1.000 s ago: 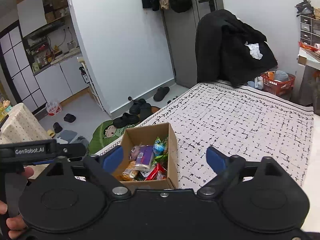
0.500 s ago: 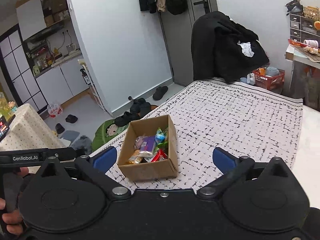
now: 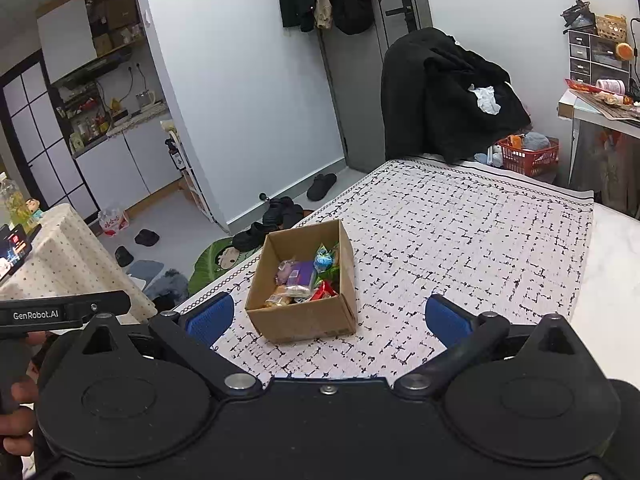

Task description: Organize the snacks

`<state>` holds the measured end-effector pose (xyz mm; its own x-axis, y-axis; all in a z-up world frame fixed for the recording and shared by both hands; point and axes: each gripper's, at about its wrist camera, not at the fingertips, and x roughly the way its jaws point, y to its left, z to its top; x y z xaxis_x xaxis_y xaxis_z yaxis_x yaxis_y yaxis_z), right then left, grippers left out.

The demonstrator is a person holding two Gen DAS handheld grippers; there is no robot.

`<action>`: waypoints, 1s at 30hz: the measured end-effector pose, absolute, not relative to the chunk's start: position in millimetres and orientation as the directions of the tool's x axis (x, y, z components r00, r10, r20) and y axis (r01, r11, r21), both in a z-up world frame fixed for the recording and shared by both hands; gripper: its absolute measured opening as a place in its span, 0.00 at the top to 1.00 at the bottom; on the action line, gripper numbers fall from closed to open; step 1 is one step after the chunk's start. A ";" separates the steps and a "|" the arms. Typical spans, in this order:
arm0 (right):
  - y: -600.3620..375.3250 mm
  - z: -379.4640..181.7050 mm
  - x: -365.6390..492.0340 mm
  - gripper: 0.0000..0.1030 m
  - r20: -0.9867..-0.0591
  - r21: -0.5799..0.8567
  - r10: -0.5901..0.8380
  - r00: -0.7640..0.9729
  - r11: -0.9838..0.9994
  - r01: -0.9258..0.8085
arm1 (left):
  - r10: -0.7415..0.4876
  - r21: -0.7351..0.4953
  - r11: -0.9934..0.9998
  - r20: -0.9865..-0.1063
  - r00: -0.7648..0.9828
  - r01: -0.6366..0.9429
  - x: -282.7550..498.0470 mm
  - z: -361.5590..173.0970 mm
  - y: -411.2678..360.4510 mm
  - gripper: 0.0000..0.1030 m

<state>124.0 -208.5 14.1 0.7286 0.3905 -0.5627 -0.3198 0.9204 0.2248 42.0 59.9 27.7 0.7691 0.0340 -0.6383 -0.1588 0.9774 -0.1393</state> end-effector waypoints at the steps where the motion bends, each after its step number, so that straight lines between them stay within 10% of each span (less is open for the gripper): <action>1: -208.6 14.0 121.9 0.00 -0.562 0.222 0.390 0.729 0.920 -0.322 | 0.039 -0.136 0.977 -0.639 0.768 -0.163 39.0 27.1 60.7 0.00; 30: -218.4 11.5 90.7 0.00 -0.574 0.196 0.363 0.734 0.931 -0.307 | 0.037 -0.103 0.986 -0.621 0.783 -0.129 6.6 33.9 49.1 0.00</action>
